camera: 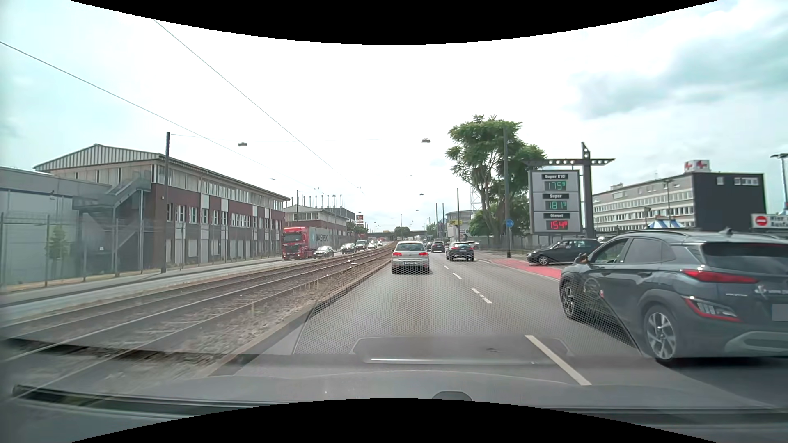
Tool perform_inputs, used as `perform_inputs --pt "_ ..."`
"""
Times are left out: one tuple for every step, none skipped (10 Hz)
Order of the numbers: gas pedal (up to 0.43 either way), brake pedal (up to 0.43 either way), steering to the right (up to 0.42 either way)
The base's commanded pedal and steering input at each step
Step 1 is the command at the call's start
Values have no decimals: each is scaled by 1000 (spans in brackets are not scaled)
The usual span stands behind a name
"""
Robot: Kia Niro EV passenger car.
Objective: Follow the waypoints while adhering to traffic rules and regulations
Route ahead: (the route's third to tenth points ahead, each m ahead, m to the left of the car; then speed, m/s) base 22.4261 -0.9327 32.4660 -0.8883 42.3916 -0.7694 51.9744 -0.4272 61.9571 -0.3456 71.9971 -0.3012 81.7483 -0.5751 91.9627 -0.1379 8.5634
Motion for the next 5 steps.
perform_inputs --pt "0 122 -5" --pt "0 122 -5" --pt "0 122 -5" --pt "0 122 -5" --pt "0 122 -5"
